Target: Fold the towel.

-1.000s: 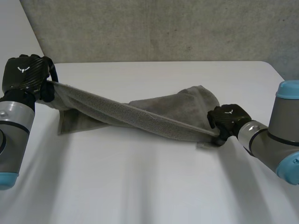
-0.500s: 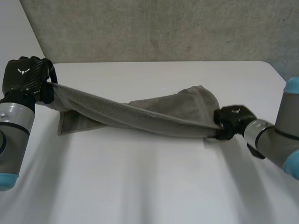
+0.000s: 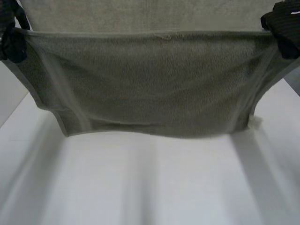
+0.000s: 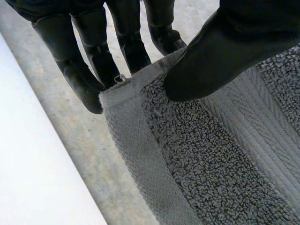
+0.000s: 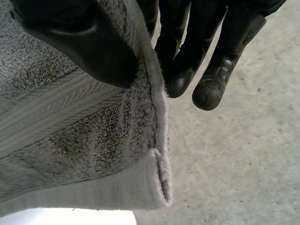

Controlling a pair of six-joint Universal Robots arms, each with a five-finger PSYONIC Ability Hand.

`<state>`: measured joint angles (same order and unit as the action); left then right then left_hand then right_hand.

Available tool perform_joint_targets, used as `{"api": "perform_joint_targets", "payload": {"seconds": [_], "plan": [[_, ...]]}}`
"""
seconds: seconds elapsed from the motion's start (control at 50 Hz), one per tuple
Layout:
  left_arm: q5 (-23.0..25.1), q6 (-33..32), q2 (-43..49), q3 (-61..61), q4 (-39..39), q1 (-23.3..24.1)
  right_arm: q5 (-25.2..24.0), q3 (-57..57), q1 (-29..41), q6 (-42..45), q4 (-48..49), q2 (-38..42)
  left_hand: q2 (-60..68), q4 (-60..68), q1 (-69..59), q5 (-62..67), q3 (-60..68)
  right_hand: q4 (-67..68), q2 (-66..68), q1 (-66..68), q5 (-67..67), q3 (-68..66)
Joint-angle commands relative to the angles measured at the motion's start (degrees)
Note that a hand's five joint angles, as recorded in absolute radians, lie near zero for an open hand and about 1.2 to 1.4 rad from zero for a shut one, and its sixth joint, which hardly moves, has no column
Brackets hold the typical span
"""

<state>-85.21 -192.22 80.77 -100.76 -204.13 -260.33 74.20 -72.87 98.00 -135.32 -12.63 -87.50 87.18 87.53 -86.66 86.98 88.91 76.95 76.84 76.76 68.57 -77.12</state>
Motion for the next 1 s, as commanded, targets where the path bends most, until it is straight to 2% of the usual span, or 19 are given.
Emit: {"api": "perform_joint_targets", "payload": {"seconds": [0.02,0.08,0.14,0.18,0.24,0.26,0.3,0.32,0.36,0.4,0.46,0.52,0.58,0.68,0.82,0.92,1.0], "plan": [[0.92,-0.17,11.25,4.34,1.98,-0.09,1.30,4.40,0.17,6.91,-6.71,9.54,-7.18,-7.53,6.66,-16.98,-8.91,3.05,3.16,3.24,1.43,-2.88],[0.92,-0.70,16.61,8.21,3.73,0.17,1.21,5.90,0.17,7.26,-6.80,12.70,-7.18,-7.53,6.66,-16.98,-8.91,3.05,3.16,3.24,1.43,-2.88],[0.66,-4.99,27.56,18.36,7.41,0.95,0.86,11.68,0.26,6.91,-5.66,19.36,-7.18,-7.53,6.66,-16.98,-8.91,3.05,3.16,3.24,1.43,-2.88],[0.66,-6.49,30.73,22.84,8.64,2.35,0.95,14.57,0.26,6.73,-4.18,21.99,-7.18,-7.53,6.66,-16.98,-8.91,3.05,3.16,3.24,1.43,-2.88],[0.48,-8.79,36.55,35.24,9.19,4.56,1.04,21.79,0.87,6.47,6.95,27.20,-7.18,-7.53,6.66,-16.98,-8.91,3.05,3.16,3.24,1.43,-2.88],[0.48,-8.79,36.56,35.28,9.18,4.56,1.04,21.81,0.87,6.47,7.00,27.21,-7.18,-7.53,6.66,-16.98,-8.91,3.05,3.16,3.24,1.43,-2.88],[0.39,-7.30,37.18,41.49,6.74,4.65,1.30,22.16,2.01,5.24,21.43,27.30,-7.18,-7.53,6.66,-16.98,-8.91,3.05,3.16,3.24,1.43,-2.88],[0.39,-7.29,37.18,41.52,6.72,4.65,1.30,22.16,2.02,5.24,21.50,27.29,-7.18,-7.53,6.66,-16.98,-8.91,3.05,3.16,3.24,1.43,-2.88],[0.30,-3.97,36.39,43.89,1.13,5.27,1.74,20.24,3.07,2.88,33.58,26.33,-7.18,-7.53,6.66,-16.98,-8.91,3.05,3.16,3.24,1.43,-2.88],[0.22,-2.47,35.08,43.98,-1.51,5.27,2.00,19.18,3.33,1.47,35.89,25.20,-7.18,-7.53,6.66,-16.98,-8.91,3.05,3.16,3.24,1.43,-2.88],[0.22,0.71,31.82,43.54,-3.38,4.83,1.74,17.68,3.42,-1.53,34.86,21.58,-7.18,-7.53,6.66,-16.98,-8.91,3.05,3.16,3.24,1.43,-2.88],[0.57,3.43,30.67,41.96,-1.89,4.56,1.48,16.62,2.89,-4.34,29.33,19.47,-7.18,-7.53,6.66,-16.98,-8.91,3.05,3.16,3.24,1.43,-2.88],[1.09,4.40,30.15,36.01,0.74,4.21,-0.97,15.05,2.72,-5.40,15.49,19.47,-7.18,-7.53,6.66,-16.98,-8.91,3.05,3.16,3.24,1.43,-2.88],[1.44,4.05,29.54,26.61,1.18,3.34,-3.00,9.61,2.72,-4.44,5.71,18.86,-7.18,-7.53,6.66,-16.98,-8.91,3.05,3.16,3.24,1.43,-2.88],[1.80,3.96,27.16,13.22,1.10,0.70,-3.36,-2.10,2.37,-2.58,4.36,16.48,-7.18,-7.53,6.66,-16.98,-8.91,3.05,3.16,3.24,1.43,-2.88],[5.57,3.44,24.09,2.61,1.45,-1.49,-4.93,-13.33,1.14,0.22,4.28,12.80,-7.18,-7.53,6.66,-16.98,-8.91,3.05,3.16,3.24,1.43,-2.88],[7.15,1.07,20.76,-1.70,1.71,-2.90,-5.55,-17.02,0.70,1.89,4.01,9.39,-7.18,-7.53,6.66,-16.98,-8.91,3.05,3.16,3.24,1.43,-2.88]]}}
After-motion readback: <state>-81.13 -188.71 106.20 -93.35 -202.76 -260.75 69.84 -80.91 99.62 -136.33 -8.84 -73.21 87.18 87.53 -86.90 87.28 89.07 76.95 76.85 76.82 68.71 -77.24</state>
